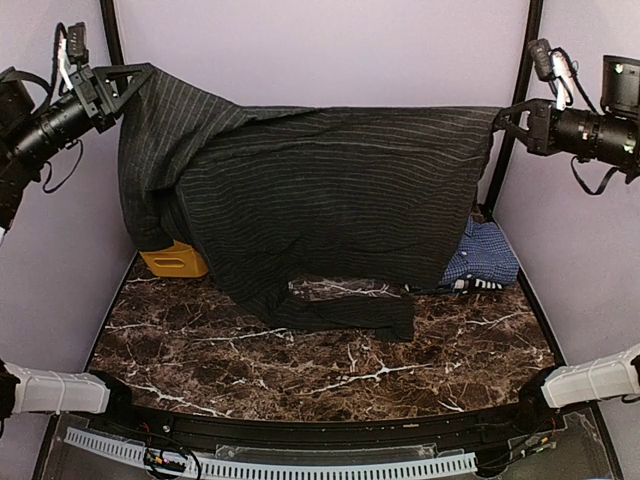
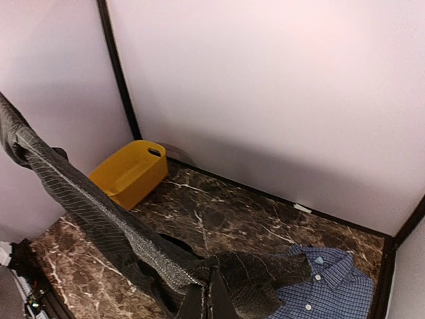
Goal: Fold and stack the long sleeve shirts
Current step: Flatten out the crumpled shirt at the center of the board.
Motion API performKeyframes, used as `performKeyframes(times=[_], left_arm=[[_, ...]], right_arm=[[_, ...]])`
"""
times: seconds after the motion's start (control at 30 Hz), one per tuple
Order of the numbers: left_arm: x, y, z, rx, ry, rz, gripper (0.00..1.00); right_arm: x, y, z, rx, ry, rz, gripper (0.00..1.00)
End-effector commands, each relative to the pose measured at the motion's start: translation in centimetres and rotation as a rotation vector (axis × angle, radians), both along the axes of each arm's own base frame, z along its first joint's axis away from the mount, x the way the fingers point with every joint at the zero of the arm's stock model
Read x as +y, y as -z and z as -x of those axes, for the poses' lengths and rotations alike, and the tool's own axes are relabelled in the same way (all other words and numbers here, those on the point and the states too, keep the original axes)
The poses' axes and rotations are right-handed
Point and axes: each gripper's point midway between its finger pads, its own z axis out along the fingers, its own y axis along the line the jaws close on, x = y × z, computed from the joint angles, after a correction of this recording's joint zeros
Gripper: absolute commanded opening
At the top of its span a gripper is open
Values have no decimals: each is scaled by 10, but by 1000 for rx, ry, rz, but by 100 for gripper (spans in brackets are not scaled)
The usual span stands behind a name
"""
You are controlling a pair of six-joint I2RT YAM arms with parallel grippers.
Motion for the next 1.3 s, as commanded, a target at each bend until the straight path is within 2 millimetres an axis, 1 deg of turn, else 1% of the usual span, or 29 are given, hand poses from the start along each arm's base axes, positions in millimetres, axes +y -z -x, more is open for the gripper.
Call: performKeyframes(times=[0.0,0.1,0.2,0.23,0.27,0.3,0.33,0.4,0.6,0.63,0.7,0.77,0.83,0.87,0.9,0.93,0.97,1.0,1.03,1.07,1.1,1.13,1.17,1.2,1.23,1.27], left_arm=[[15,-31,36,-65,-32,-30,0],[20,-40,60,-90,-12,-28,0],[26,-42,79,-96,-11,-17,0],[30,-46,90,-109,-10,-6,0],[32,-48,97,-116,-7,0,0],[35,-52,109,-133,6,14,0],[36,-55,116,-142,16,22,0],[39,-62,136,-171,44,44,0],[39,-78,162,-214,109,73,0],[39,-82,167,-226,119,77,0],[41,-86,170,-235,114,81,0],[41,-82,162,-209,94,71,0],[40,-76,148,-175,66,56,0],[39,-73,137,-164,45,43,0],[39,-68,129,-144,29,31,0],[39,-64,113,-129,-18,14,0],[36,-54,93,-79,-43,-12,0],[39,-48,77,-67,-94,-37,0],[34,-32,51,0,-120,-73,0],[38,-21,31,29,-183,-105,0],[34,-3,7,85,-209,-141,0],[37,14,-14,125,-265,-175,0],[35,30,-35,163,-295,-201,0],[39,54,-55,212,-348,-239,0],[38,70,-75,242,-379,-262,0],[41,99,-93,296,-426,-304,0]], right_arm=[[7,-37,52,-26,-174,-92,0],[4,-45,73,-27,-212,-123,0],[5,-44,91,-13,-266,-150,0],[6,-44,97,-8,-288,-161,0],[7,-45,103,-5,-311,-174,0],[7,-46,109,-5,-331,-187,0],[8,-49,116,-8,-357,-201,0],[8,-53,127,-14,-387,-221,0],[3,-73,157,-53,-459,-279,0],[3,-75,159,-55,-464,-285,0],[2,-74,158,-47,-453,-290,0],[2,-69,149,-26,-423,-282,0],[2,-62,136,-4,-375,-264,0],[0,-59,129,3,-343,-252,0],[-3,-54,119,14,-295,-237,0],[-11,-46,103,29,-203,-211,0],[-17,-39,90,39,-128,-185,0],[-23,-30,75,56,-57,-156,0],[-30,-20,60,69,22,-124,0],[-36,-6,43,94,99,-84,0],[-45,6,28,112,183,-43,0],[-54,20,12,131,272,3,0],[-62,34,-3,153,350,52,0],[-68,50,-18,175,423,104,0],[-72,64,-33,192,480,151,0],[-73,80,-48,216,519,196,0]])
